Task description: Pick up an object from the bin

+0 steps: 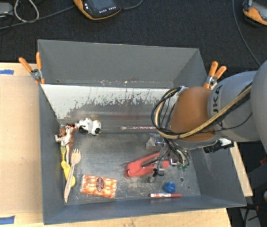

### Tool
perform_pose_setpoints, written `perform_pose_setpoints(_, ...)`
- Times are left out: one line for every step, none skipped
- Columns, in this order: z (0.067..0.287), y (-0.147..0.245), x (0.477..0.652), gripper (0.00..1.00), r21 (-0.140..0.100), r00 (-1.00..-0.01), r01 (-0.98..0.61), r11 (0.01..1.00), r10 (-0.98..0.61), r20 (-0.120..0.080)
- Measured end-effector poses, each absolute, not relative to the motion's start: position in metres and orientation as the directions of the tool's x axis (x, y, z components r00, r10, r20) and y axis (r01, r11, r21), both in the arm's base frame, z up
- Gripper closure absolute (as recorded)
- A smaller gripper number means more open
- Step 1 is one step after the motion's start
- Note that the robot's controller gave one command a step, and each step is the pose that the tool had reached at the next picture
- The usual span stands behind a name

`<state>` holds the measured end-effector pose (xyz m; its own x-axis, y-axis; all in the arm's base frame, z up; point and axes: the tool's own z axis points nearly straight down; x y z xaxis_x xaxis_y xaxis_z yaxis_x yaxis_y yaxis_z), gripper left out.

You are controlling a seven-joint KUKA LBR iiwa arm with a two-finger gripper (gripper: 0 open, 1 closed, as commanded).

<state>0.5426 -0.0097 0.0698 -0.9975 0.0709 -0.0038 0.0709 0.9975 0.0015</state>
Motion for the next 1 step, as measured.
perform_pose_setpoints(0.0764,-0.0032,0.5374,1.00,0.002,-0.999,-0.054,0.999,-0.054,0.004)
